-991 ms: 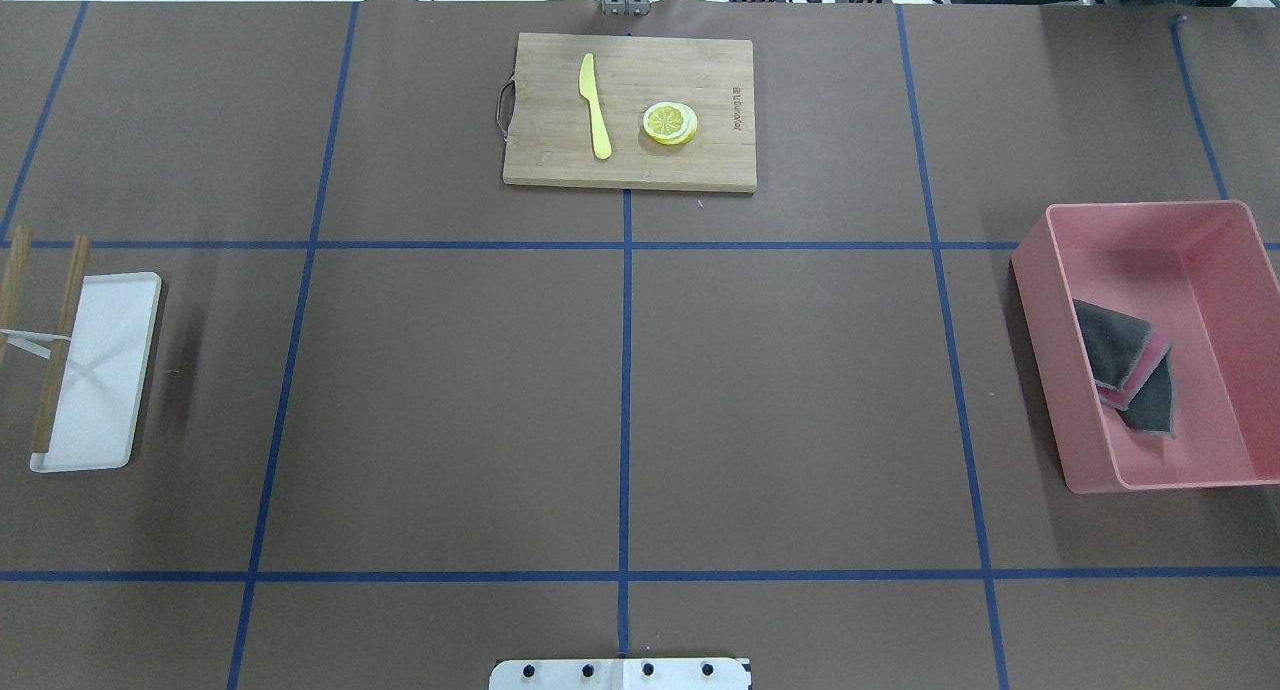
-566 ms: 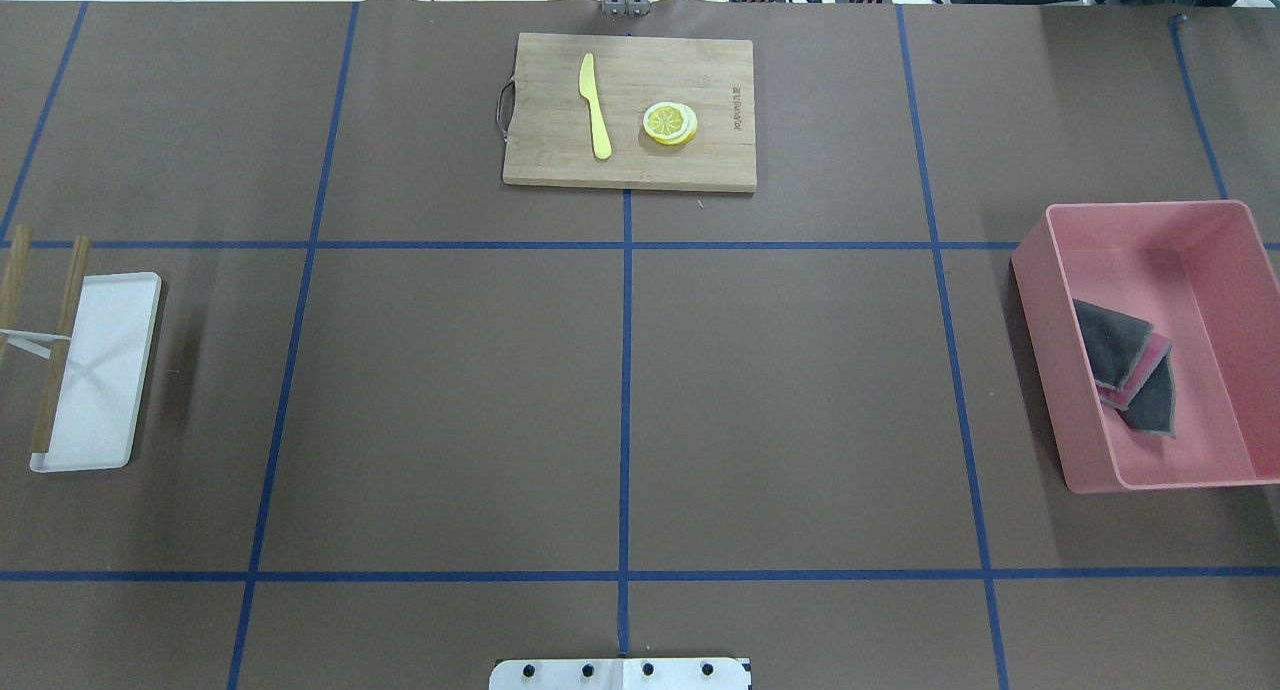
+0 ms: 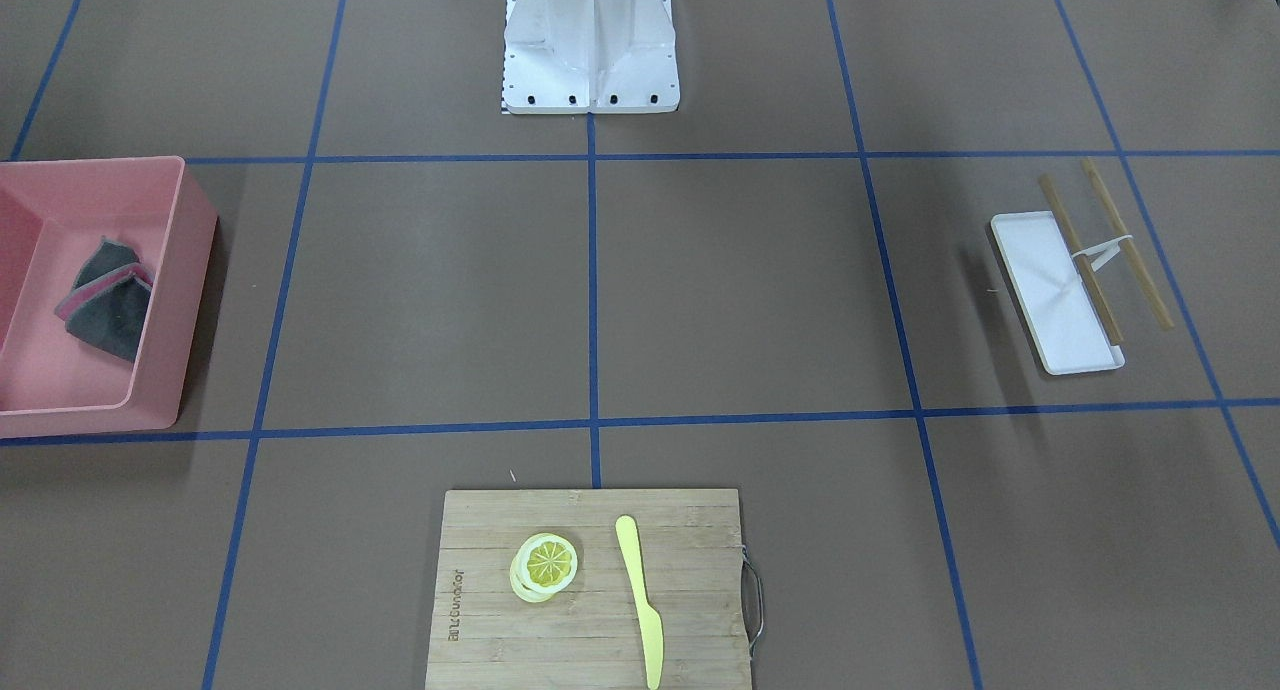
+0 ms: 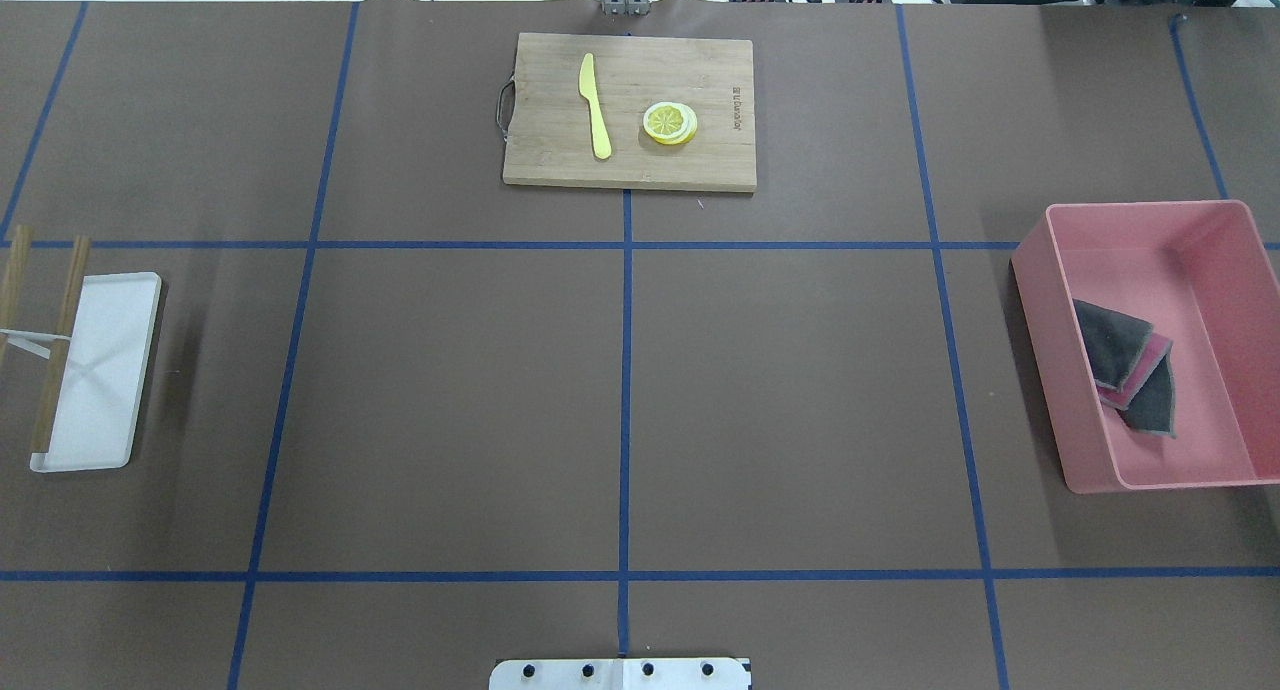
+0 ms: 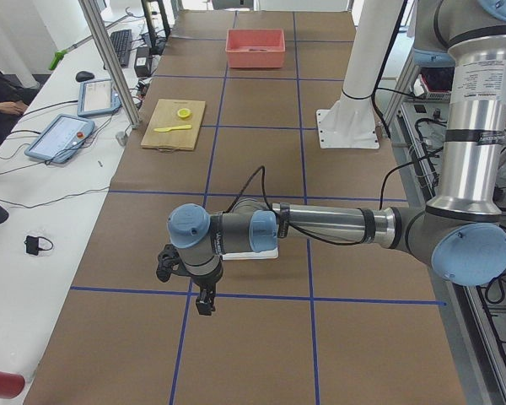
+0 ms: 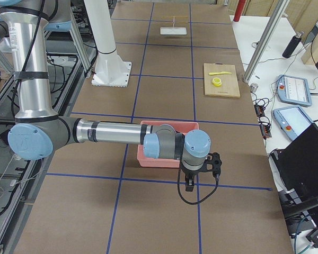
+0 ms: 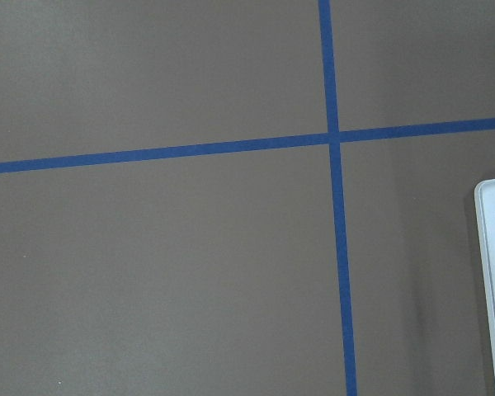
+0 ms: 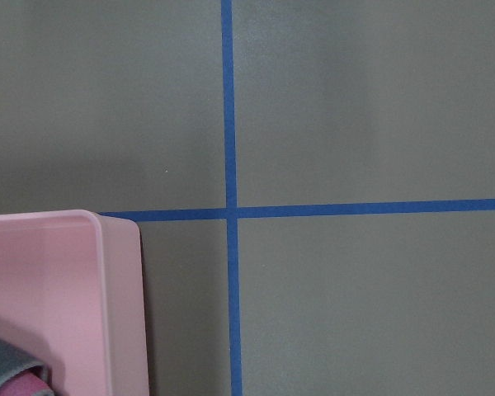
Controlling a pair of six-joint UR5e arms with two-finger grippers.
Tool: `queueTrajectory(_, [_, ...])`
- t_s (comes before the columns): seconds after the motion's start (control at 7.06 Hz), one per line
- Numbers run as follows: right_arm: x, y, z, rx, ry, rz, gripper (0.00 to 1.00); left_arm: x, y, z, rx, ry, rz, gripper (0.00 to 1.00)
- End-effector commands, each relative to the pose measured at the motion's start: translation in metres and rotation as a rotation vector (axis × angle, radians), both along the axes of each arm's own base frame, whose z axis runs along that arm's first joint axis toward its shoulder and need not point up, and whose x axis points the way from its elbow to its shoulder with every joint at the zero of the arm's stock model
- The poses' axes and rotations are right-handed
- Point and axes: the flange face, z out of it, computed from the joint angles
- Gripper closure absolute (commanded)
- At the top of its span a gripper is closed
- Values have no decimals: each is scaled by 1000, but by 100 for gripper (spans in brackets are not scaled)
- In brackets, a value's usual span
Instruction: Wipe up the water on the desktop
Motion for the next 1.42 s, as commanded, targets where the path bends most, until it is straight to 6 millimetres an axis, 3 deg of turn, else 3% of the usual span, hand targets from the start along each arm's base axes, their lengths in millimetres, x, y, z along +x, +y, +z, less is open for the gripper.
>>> queueTrajectory(0.0, [4,3,2,-6,-11,10,0,-6,1,0,0,-1,-12,1])
queueTrajectory(1.27, [4,3,3,-6,-11,10,0,-4,-3,-3,21,8,-2,1])
